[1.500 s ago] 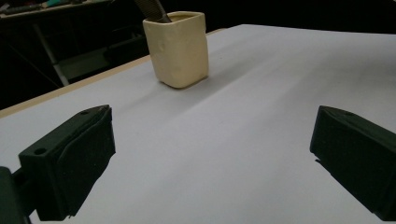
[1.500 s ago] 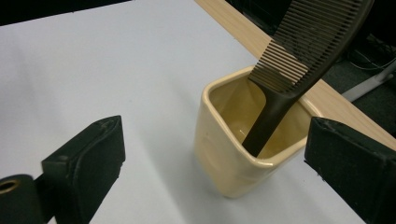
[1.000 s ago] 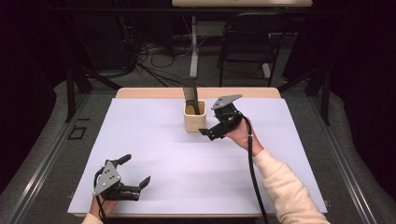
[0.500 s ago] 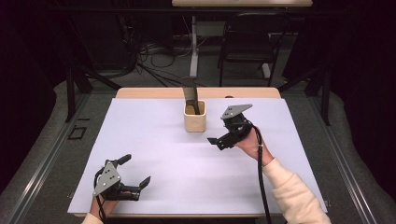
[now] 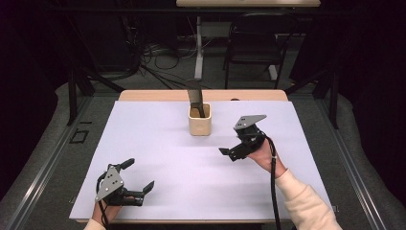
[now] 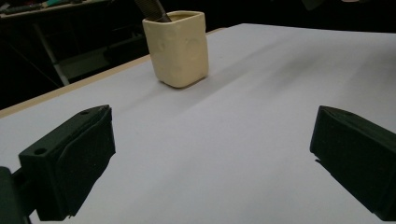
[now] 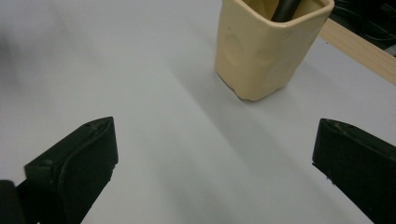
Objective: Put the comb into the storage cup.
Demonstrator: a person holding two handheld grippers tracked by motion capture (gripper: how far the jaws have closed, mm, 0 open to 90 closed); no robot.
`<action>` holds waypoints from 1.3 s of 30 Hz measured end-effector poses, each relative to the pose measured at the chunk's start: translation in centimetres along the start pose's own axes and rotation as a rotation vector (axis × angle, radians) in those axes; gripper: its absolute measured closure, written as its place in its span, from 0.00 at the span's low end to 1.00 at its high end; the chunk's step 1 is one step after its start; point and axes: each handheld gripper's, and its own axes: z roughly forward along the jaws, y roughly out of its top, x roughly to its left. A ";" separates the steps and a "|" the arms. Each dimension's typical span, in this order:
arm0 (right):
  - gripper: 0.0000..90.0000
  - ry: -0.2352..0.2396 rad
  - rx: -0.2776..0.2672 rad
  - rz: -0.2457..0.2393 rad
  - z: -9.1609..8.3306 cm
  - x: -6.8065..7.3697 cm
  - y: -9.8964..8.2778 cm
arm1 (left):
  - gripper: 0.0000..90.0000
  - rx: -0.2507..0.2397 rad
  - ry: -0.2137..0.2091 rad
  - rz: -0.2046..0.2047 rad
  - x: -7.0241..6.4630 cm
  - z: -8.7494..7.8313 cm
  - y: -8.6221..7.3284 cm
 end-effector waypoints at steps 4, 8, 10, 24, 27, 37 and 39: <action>0.00 -0.003 0.003 -0.004 -0.3 0.4 -0.6 | 0.00 0.000 -0.002 0.001 0.0 0.0 0.0; 0.00 -0.006 0.010 -0.005 -0.5 0.7 -1.4 | 0.00 0.000 -0.001 0.000 0.0 0.0 0.0; 0.00 -0.006 0.012 -0.006 -0.6 0.8 -1.8 | 0.00 0.000 -0.001 -0.001 0.0 0.0 0.0; 0.00 -0.028 0.011 -0.003 -1.6 2.0 -4.5 | 0.00 0.000 0.000 0.000 0.0 0.0 0.0; 0.00 -0.032 0.009 0.004 -1.8 2.3 -4.9 | 0.00 0.001 0.000 0.003 0.0 0.0 0.0; 0.00 -0.033 0.026 -0.001 -2.2 3.2 -6.7 | 0.00 0.001 0.002 0.002 0.0 0.0 0.0; 0.00 -0.037 0.019 -0.003 -2.4 3.3 -7.0 | 0.00 0.001 0.002 0.002 0.0 0.0 0.0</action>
